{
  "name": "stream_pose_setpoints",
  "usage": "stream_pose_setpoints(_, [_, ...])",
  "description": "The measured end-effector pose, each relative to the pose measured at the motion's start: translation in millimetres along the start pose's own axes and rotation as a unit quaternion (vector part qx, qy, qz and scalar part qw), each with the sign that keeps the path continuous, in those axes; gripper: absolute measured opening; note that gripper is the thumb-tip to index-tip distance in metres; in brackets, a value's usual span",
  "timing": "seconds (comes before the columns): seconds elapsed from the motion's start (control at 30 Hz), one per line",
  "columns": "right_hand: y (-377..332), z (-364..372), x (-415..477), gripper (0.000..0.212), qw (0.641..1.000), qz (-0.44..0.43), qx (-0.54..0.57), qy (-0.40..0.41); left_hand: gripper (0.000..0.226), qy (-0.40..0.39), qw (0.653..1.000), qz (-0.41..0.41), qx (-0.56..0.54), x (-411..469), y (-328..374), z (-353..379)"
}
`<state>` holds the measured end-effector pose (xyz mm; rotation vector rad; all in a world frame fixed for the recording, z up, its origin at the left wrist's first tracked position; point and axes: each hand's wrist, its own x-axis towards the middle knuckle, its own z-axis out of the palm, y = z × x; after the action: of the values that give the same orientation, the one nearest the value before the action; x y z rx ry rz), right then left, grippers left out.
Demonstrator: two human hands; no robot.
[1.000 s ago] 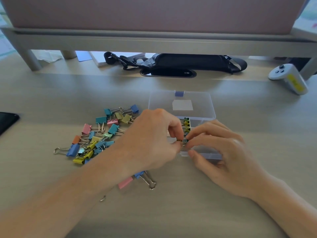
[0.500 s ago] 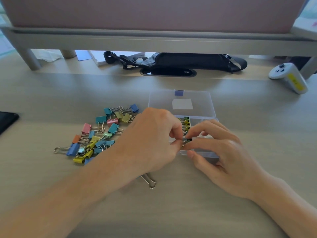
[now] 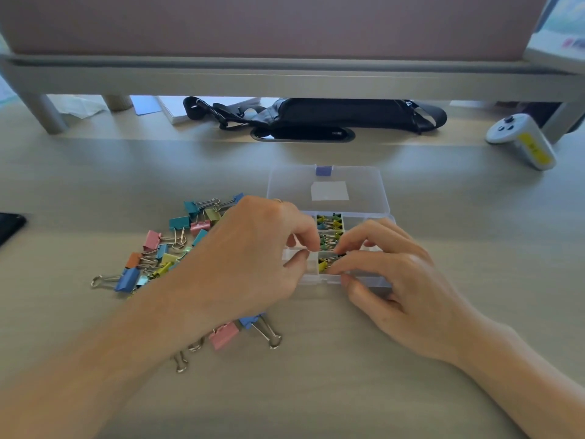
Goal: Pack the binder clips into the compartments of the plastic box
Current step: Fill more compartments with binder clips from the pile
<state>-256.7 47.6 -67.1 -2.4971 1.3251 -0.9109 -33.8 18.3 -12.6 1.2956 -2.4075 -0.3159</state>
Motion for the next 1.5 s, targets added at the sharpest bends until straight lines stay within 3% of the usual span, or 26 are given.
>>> stream_pose_setpoints(0.33, [-1,-3,-1,0.027,0.999,-0.002,-0.013,-0.044,0.026,-0.06,0.997,0.028,-0.035,0,-2,-2])
stream_pose_setpoints(0.53, [-2,-2,1,0.027,0.999,0.004,-0.009,-0.038,0.017,-0.06,0.997,0.048,-0.026,2,-4,-1])
stream_pose_setpoints(0.97, [2,0,-2,0.023,1.0,-0.001,0.018,0.003,0.018,-0.088,0.964,0.21,0.138,2,-12,-5])
stream_pose_setpoints(1.07, [1,0,-2,0.019,0.999,-0.002,0.026,0.02,0.015,-0.082,0.981,0.167,0.062,3,-14,-7])
stream_pose_setpoints(1.23, [1,0,-3,0.009,0.998,0.01,0.032,0.056,0.038,-0.079,0.992,0.089,-0.032,8,-24,-18])
stream_pose_setpoints(1.33, [1,-1,-3,0.011,0.997,0.014,0.037,0.071,0.026,-0.067,0.994,0.069,-0.05,9,-33,-43])
stream_pose_setpoints(1.5, [-1,-5,-1,0.006,0.993,0.018,0.042,0.107,0.013,-0.184,0.977,0.026,-0.105,7,-46,-78])
